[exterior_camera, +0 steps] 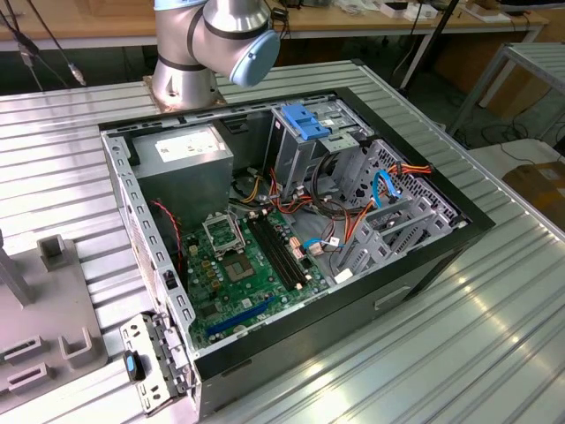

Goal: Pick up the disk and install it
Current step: 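Pick up the disk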

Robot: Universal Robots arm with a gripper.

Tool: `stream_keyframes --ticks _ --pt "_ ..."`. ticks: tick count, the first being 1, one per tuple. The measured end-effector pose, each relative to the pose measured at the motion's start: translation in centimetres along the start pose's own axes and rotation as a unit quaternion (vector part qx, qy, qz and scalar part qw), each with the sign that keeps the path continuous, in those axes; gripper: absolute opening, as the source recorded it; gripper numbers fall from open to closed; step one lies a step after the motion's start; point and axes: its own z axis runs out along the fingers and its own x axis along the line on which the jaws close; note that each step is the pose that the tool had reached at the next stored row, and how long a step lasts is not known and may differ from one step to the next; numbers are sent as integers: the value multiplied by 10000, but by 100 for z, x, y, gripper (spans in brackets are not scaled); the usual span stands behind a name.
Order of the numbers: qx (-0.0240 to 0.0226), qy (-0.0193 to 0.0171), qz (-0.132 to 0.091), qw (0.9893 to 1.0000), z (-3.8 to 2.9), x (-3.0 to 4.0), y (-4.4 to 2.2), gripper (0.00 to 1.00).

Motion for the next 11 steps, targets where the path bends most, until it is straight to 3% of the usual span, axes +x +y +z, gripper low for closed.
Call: stream_keyframes --ticks 3,11 --pt "0 0 2 10000 -67 -1 2 37" --pt "1 -1 3 10000 -98 -1 2 37"
